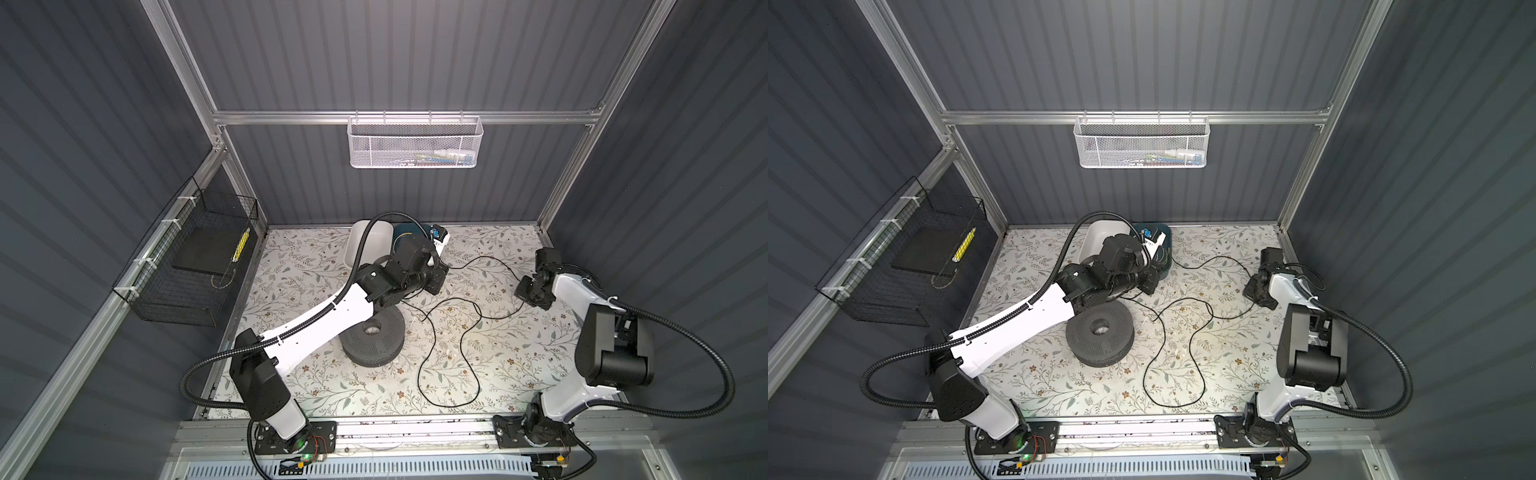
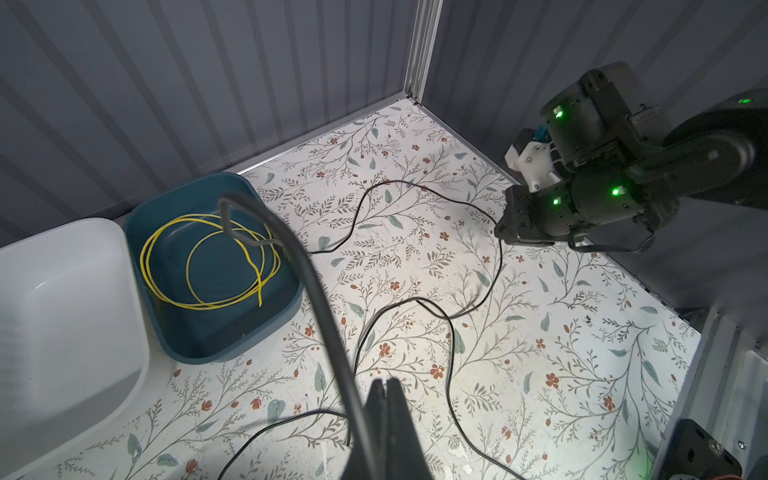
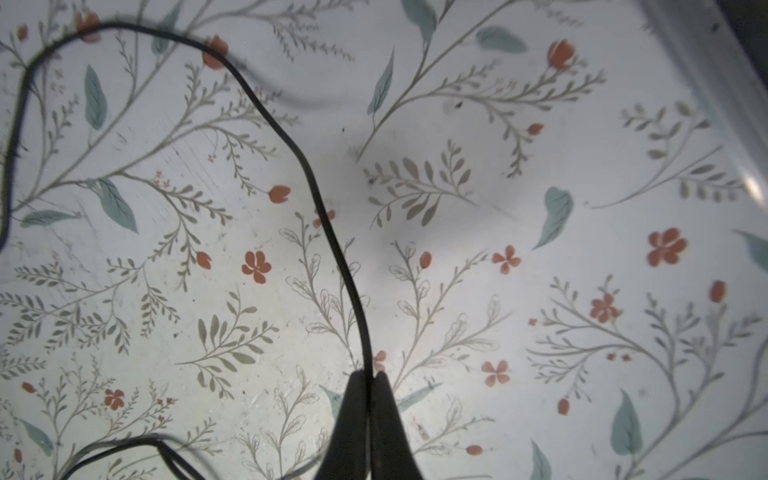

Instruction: Wrap the cables

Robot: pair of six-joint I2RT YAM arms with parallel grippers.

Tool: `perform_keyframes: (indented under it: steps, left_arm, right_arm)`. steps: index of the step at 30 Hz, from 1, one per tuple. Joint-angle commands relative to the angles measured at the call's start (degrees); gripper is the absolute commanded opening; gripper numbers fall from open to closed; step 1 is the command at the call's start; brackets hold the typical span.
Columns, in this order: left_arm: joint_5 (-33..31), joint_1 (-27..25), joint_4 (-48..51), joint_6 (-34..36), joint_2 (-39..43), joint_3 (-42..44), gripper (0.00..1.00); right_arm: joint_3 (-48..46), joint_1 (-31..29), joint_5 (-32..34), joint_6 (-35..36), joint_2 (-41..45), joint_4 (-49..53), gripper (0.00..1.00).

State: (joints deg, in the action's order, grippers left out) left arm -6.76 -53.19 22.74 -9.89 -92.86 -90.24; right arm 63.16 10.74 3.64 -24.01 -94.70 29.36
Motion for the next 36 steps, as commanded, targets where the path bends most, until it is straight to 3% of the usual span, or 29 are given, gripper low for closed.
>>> perform_keyframes:
  steps: [1, 5, 8, 9, 10, 13, 15, 23, 30, 36]
  left_arm:
    - [1.9, 0.0, 0.1, 0.7, 0.3, -1.2, 0.0]
    - [2.4, 0.1, 0.5, 1.1, -0.7, -2.1, 0.0]
    - [2.5, 0.0, 0.0, 1.2, -1.1, -2.0, 0.0]
    - [2.6, 0.1, -0.1, 1.1, -1.4, -2.1, 0.0]
    - [2.9, 0.1, -0.1, 1.0, -1.7, -2.3, 0.0]
    - [3.5, 0.1, -0.3, 0.8, -2.6, -2.4, 0.0]
    - [3.6, 0.1, -0.5, 0.7, -3.0, -2.4, 0.0]
    - [4.1, 0.5, -1.2, 0.5, -4.5, -2.6, 0.0]
    - [3.9, 0.7, -1.3, -0.1, -4.3, -2.2, 0.0]
    - [3.8, 0.9, -0.8, -0.4, -4.0, -2.2, 0.0]
  right_arm:
    - [5.6, 3.7, 2.4, 2.4, 0.2, 3.5, 0.0]
    - [10.8, 6.0, 3.9, 4.0, -1.4, 6.1, 0.0]
    - [12.7, 6.3, 1.4, 4.1, -2.4, 6.8, 0.0]
    - [13.0, 6.3, 0.1, 4.0, -2.7, 6.8, 0.08]
    - [13.2, 6.2, -0.8, 3.7, -2.9, 7.1, 0.27]
    - [10.3, 5.6, -1.6, 2.1, 0.4, 5.4, 0.47]
    - [6.7, 4.1, -2.4, 1.0, 4.3, 3.4, 0.53]
    - [-6.2, -8.8, -8.0, -1.2, 14.1, 0.3, 0.56]
    - [-7.1, -18.2, -10.7, -1.4, 2.1, -1.8, 0.53]
    - [-7.7, -19.9, -10.5, -1.9, -1.5, -2.3, 0.51]
